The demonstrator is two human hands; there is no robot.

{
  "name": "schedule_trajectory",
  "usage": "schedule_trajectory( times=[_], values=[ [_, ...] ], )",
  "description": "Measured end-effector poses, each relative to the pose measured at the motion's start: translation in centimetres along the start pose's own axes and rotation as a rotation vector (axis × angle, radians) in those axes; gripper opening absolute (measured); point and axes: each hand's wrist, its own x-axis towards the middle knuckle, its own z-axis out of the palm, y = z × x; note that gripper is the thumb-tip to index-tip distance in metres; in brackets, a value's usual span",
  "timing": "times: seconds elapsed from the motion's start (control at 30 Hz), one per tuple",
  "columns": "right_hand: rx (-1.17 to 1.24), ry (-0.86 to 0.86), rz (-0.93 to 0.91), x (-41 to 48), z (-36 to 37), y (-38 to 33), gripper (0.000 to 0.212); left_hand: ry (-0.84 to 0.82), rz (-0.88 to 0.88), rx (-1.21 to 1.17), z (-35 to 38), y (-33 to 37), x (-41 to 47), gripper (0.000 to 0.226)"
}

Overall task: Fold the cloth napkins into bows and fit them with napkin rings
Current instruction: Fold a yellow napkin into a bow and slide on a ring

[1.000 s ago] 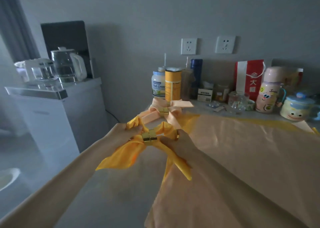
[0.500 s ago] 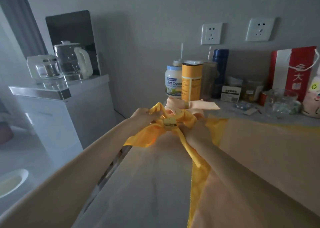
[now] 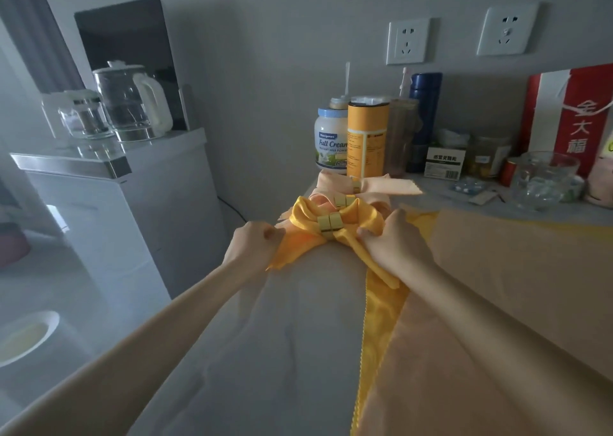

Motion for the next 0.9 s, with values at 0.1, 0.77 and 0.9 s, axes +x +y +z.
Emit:
schedule_trajectory(
  times=[0.1, 0.77, 0.9],
  values=[
    [0.041, -0.112, 0.012, -1.4, 0.1, 0.8, 0.069, 0.013, 0.043, 0.05, 0.2, -0.5, -2.3, 0.023],
    [-0.15, 0.002, -0.015, -12.4, -16.0, 16.2, 0.04, -0.362, 0.261, 0.272, 4.2, 16.4, -23.5, 0.06],
    [-0.337, -0.034, 0.028, -15.4, -19.1, 21.4, 0.047, -0.501, 0.318, 0.274, 7.1, 19.5, -28.4, 0.077]
  ],
)
